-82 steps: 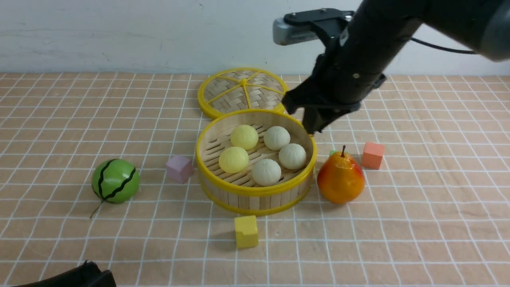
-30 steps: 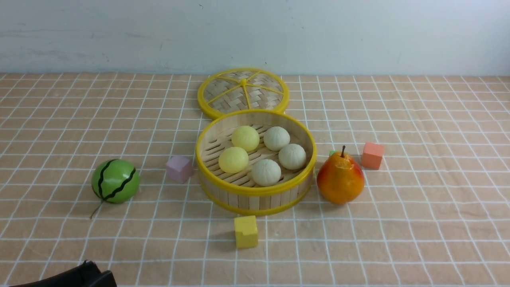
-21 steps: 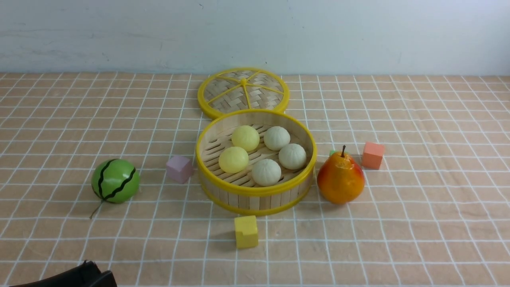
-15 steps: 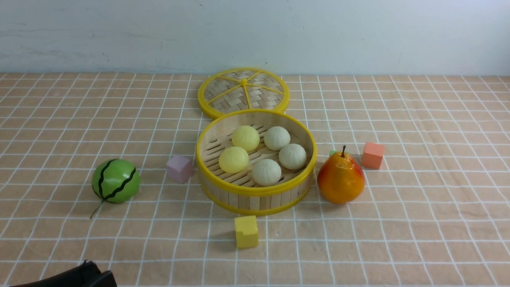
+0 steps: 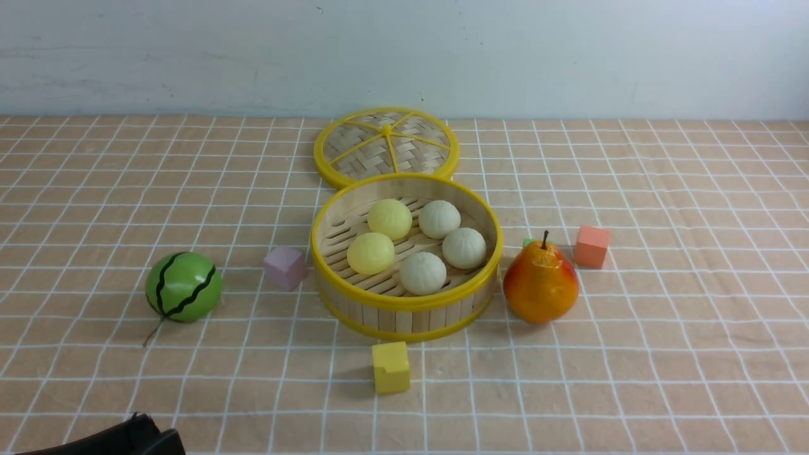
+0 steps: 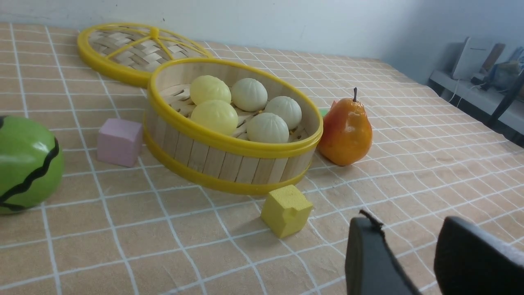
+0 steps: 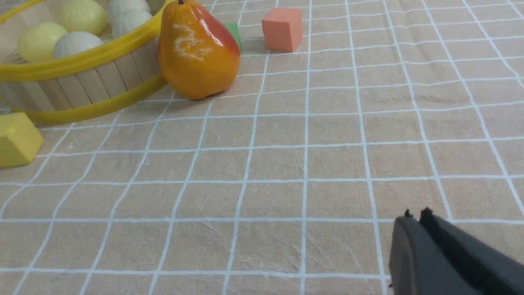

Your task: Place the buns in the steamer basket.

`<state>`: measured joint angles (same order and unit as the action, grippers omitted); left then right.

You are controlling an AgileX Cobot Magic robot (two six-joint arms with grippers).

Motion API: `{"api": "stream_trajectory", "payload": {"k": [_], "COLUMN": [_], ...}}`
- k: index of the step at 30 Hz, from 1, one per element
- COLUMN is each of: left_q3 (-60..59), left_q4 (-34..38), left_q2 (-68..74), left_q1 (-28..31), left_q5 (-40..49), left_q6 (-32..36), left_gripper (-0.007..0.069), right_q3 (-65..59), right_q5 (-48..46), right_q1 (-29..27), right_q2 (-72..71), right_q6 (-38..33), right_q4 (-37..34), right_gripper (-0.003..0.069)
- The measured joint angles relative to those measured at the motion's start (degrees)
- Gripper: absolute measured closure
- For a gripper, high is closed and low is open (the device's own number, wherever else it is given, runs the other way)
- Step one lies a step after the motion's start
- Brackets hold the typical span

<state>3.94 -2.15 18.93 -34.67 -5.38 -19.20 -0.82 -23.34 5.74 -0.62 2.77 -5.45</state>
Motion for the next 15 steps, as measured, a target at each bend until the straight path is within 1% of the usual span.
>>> {"api": "stream_trajectory", "payload": {"k": [4,5,6,7,8,11,12,13,15], "left_q3": [0.00,0.00,0.00,0.00,0.00,0.00,0.00,-0.01,-0.91], "left_q4": [0.42,1.44,1.77,3.31,3.49,4.73,4.73,4.81,5.16], "left_q2": [-0.91,-1.91,-2.26,-3.91,-4.14,-9.33,-9.64,-11.51,-15.06], "left_q1": [1.15,3.32,3.66,7.55,8.04,17.81,18.92,21.61,26.76], "left_q5": [0.55,1.34,1.65,3.73,3.99,9.78,10.46,12.13,14.74], "left_q6": [1.09,1.14,1.14,1.14,1.14,1.17,1.17,1.17,1.24], "left_gripper": [0.0387,0.0387,0.0387,0.0403,0.0403,0.0515,0.0522,0.0568,0.0638], "right_q3": [0.00,0.00,0.00,0.00,0.00,0.00,0.00,0.00,0.00], "right_q5": [0.05,0.05,0.05,0.05,0.05,0.05,0.05,0.05,0.05], "right_q1": [0.00,0.00,0.00,0.00,0.00,0.00,0.00,0.00,0.00], "right_q2": [0.00,0.00,0.00,0.00,0.00,0.00,0.00,0.00,0.00], "right_q6": [0.00,0.00,0.00,0.00,0.00,0.00,0.00,0.00,0.00], "right_q4": [0.00,0.00,0.00,0.00,0.00,0.00,0.00,0.00,0.00], "right_gripper": [0.0637,0.0635,0.0634,0.0631,0.0631,0.0625,0.0624,0.0623,0.0620]}}
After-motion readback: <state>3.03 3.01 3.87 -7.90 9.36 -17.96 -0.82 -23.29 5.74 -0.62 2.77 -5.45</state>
